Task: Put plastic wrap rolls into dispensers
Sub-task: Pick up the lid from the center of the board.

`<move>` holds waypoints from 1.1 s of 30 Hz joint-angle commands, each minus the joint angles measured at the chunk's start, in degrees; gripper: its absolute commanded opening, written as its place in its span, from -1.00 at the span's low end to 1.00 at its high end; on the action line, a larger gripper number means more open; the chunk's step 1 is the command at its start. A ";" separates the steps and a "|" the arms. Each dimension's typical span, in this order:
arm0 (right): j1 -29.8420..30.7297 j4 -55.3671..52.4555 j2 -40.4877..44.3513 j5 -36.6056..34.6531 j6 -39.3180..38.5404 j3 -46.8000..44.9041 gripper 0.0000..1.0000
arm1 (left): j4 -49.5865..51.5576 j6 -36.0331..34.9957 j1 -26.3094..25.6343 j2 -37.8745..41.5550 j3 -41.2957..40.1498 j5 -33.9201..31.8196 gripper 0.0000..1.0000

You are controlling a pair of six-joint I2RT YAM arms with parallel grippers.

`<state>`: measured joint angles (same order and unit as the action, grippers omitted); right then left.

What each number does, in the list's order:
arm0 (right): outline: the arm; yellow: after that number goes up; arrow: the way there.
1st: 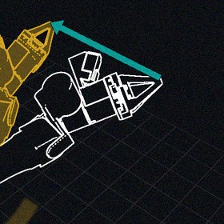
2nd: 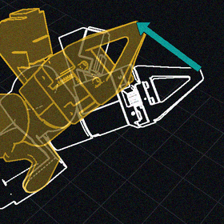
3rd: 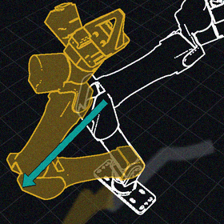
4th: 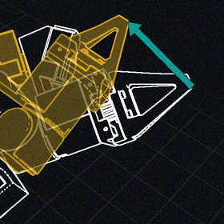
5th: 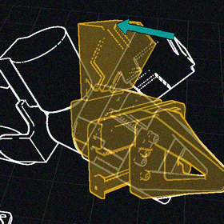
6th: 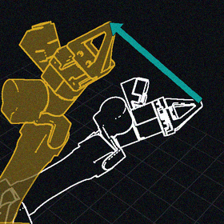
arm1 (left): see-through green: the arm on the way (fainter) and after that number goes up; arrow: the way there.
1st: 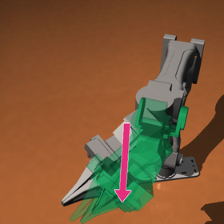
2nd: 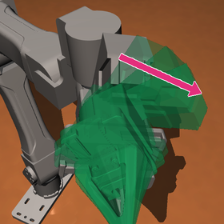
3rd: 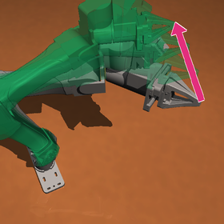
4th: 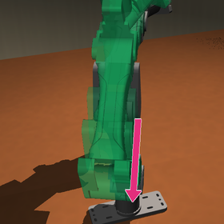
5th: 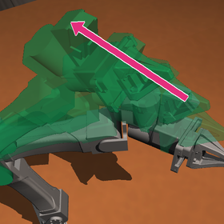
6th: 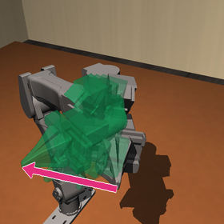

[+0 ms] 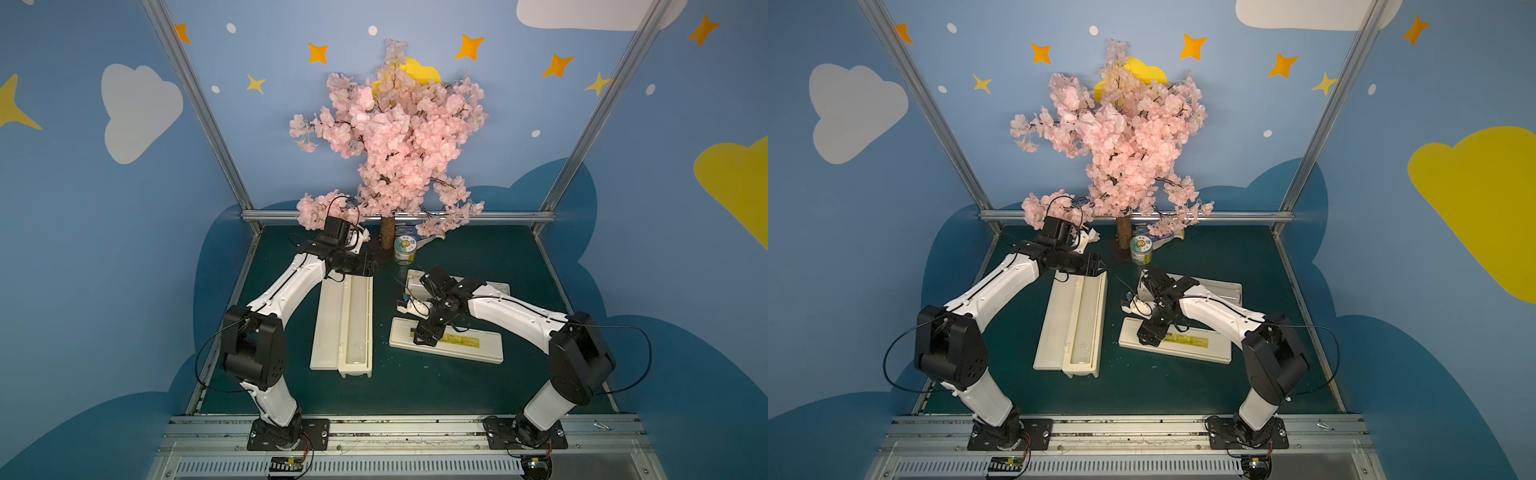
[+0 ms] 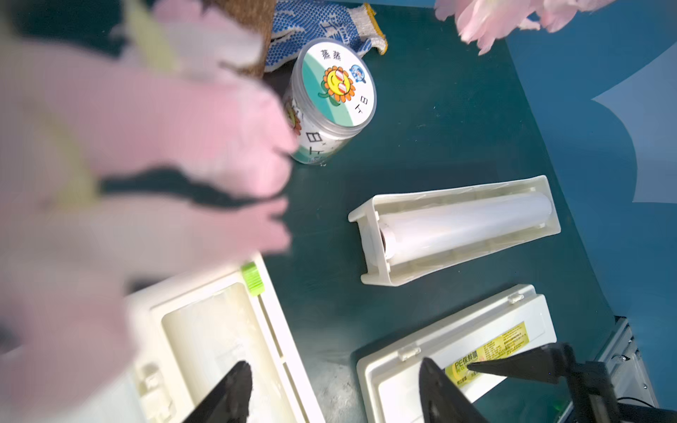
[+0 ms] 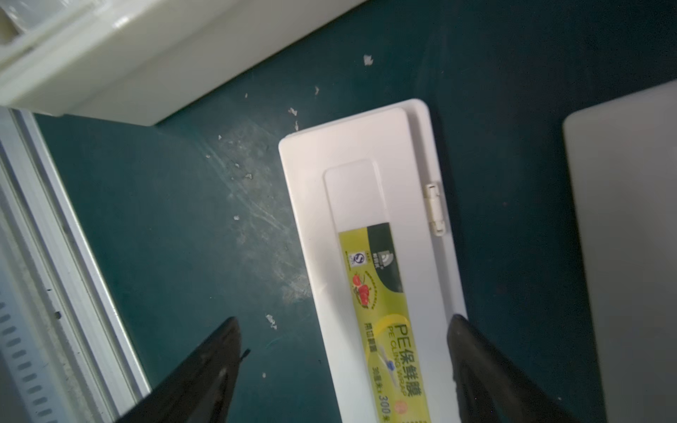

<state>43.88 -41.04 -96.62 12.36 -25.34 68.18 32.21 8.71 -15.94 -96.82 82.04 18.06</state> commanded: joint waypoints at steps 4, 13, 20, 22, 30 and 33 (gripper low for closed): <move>1.01 -0.14 -7.00 -7.22 -1.87 3.07 0.75 | -2.13 -1.33 0.83 5.27 -4.74 -2.11 0.46; 2.08 -3.50 -10.79 -7.74 -5.08 4.84 0.75 | -2.50 -1.42 1.31 8.04 -7.77 -3.75 0.47; 3.35 -4.84 -14.77 -13.30 -4.67 6.31 0.75 | -2.93 -1.33 1.74 7.22 -7.60 -2.79 0.47; 3.58 -4.77 -16.21 -15.19 -4.47 6.96 0.75 | -2.85 -1.30 1.79 6.91 -7.29 -2.46 0.47; 4.23 -4.84 -18.97 -16.70 -2.94 7.33 0.75 | -3.20 -1.24 1.97 7.13 -7.94 -2.26 0.47; 4.19 -5.95 -20.54 -13.91 -2.57 7.64 0.75 | -3.55 -1.07 2.06 7.19 -8.20 -1.90 0.47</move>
<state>48.82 -46.13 -111.13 -3.49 -28.88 77.56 29.58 7.92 -14.17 -90.00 74.35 15.00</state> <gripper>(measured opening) 0.873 0.736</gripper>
